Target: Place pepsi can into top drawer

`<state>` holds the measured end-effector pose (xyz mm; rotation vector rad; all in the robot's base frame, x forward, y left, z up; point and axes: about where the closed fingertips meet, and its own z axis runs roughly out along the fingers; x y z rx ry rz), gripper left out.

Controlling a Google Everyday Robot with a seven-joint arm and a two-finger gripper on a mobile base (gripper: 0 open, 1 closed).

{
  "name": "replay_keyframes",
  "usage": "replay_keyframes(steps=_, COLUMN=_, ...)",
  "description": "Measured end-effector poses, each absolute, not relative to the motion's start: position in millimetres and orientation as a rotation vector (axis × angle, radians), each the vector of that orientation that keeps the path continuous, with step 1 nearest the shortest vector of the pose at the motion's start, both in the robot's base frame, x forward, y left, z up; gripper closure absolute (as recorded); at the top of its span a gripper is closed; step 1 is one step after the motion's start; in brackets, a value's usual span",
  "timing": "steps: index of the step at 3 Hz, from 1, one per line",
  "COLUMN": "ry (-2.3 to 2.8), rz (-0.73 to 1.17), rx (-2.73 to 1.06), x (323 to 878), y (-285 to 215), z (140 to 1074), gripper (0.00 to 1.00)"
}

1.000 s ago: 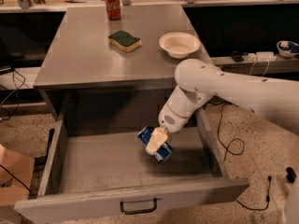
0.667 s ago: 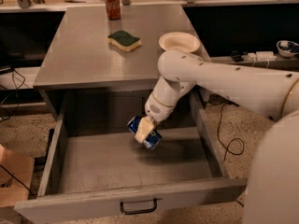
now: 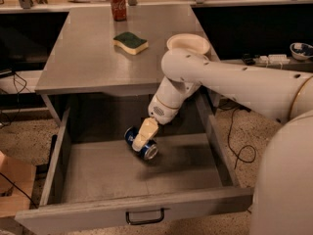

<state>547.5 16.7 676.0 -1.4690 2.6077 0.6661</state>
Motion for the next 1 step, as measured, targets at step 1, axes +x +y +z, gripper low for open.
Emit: replay_keyframes(steps=1, ry=2.608, rz=0.666, rx=-1.469, x=547.5, y=16.7, z=676.0, gripper=0.00)
